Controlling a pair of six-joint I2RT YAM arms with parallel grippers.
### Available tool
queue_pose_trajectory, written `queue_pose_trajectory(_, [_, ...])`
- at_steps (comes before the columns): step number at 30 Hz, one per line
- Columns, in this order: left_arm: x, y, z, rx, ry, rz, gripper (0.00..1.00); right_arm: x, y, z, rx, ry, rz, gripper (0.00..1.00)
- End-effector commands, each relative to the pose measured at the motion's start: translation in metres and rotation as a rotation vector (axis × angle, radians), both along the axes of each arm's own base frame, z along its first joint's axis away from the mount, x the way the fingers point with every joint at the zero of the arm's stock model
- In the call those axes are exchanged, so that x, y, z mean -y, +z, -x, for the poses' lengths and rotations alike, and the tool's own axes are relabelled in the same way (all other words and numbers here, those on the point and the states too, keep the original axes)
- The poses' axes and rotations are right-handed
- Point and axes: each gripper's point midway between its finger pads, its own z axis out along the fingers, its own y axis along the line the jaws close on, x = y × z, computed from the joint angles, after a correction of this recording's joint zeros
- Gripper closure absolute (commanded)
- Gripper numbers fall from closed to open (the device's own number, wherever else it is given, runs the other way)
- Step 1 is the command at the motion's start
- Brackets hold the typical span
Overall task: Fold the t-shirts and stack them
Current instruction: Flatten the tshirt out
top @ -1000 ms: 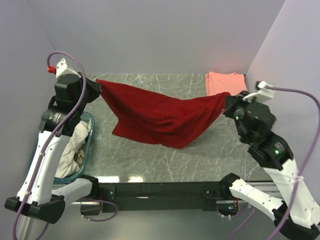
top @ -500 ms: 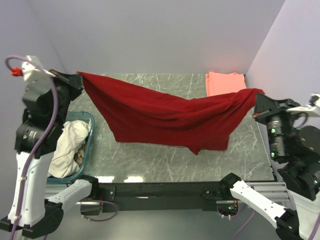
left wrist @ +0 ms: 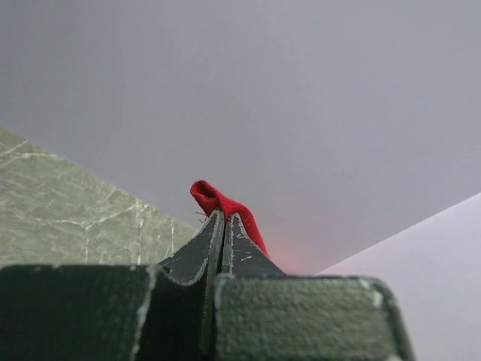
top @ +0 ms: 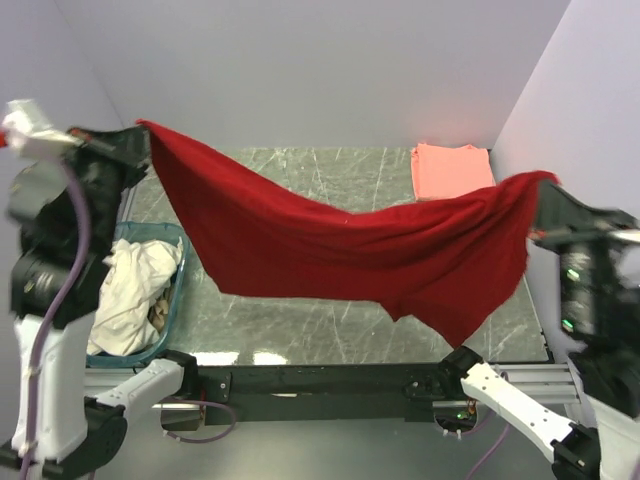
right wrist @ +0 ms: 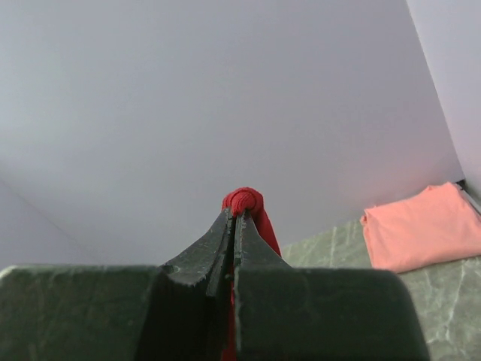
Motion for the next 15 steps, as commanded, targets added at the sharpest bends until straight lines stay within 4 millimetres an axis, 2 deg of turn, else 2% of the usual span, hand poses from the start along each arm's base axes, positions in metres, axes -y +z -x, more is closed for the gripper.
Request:
queue_pose_trajectory(1, [0.024, -0.039, -0.063, -0.101, -0.048, -0.048, 0.99, -0.043, -0.027, -0.063, -0.1, 0.005, 0.12, 1.0])
queue_pose_trajectory(2, [0.028, -0.048, -0.075, -0.122, -0.056, -0.055, 1.0, -0.058, -0.043, -0.085, -0.14, 0.013, 0.156, 1.0])
queue_pose_trajectory(4, [0.04, -0.077, -0.11, -0.181, -0.078, -0.07, 0.99, -0.07, -0.06, -0.109, -0.177, 0.008, 0.193, 1.0])
queue_pose_trajectory(5, [0.041, -0.088, -0.122, -0.2, -0.077, -0.073, 0.99, -0.081, -0.076, -0.131, -0.212, 0.008, 0.216, 1.0])
queue_pose_trajectory(6, [0.043, -0.1, -0.134, -0.223, -0.081, -0.076, 1.0, -0.081, -0.083, -0.146, -0.228, 0.015, 0.228, 1.0])
queue_pose_trajectory(7, [0.047, -0.119, -0.158, -0.253, -0.087, -0.074, 1.0, -0.083, -0.091, -0.159, -0.247, 0.028, 0.213, 1.0])
queue_pose_trajectory(8, [0.049, -0.13, -0.17, -0.271, -0.114, -0.073, 1.0, -0.082, -0.097, -0.173, -0.258, 0.03, 0.207, 1.0])
queue_pose_trajectory(9, [0.053, -0.154, -0.192, -0.319, -0.122, -0.078, 1.0, -0.082, -0.118, -0.2, -0.312, 0.05, 0.218, 1.0])
queue_pose_trajectory(11, [0.054, -0.172, -0.216, -0.34, -0.141, -0.085, 1.0, -0.078, -0.133, -0.226, -0.342, 0.071, 0.186, 1.0])
queue_pose_trajectory(12, [0.057, -0.197, -0.237, -0.387, -0.153, -0.101, 1.0, -0.071, -0.16, -0.252, -0.414, 0.078, 0.183, 1.0])
queue_pose_trajectory(13, [0.053, -0.205, -0.248, -0.403, -0.15, -0.099, 1.0, -0.07, -0.171, -0.264, -0.446, 0.094, 0.156, 0.96])
queue_pose_trajectory(14, [0.052, -0.216, -0.256, -0.434, -0.154, -0.099, 1.0, -0.07, -0.192, -0.285, -0.514, 0.113, 0.146, 0.9])
queue_pose_trajectory(15, [0.054, -0.229, -0.27, -0.464, -0.181, -0.09, 0.99, -0.067, -0.202, -0.295, -0.551, 0.128, 0.131, 0.79])
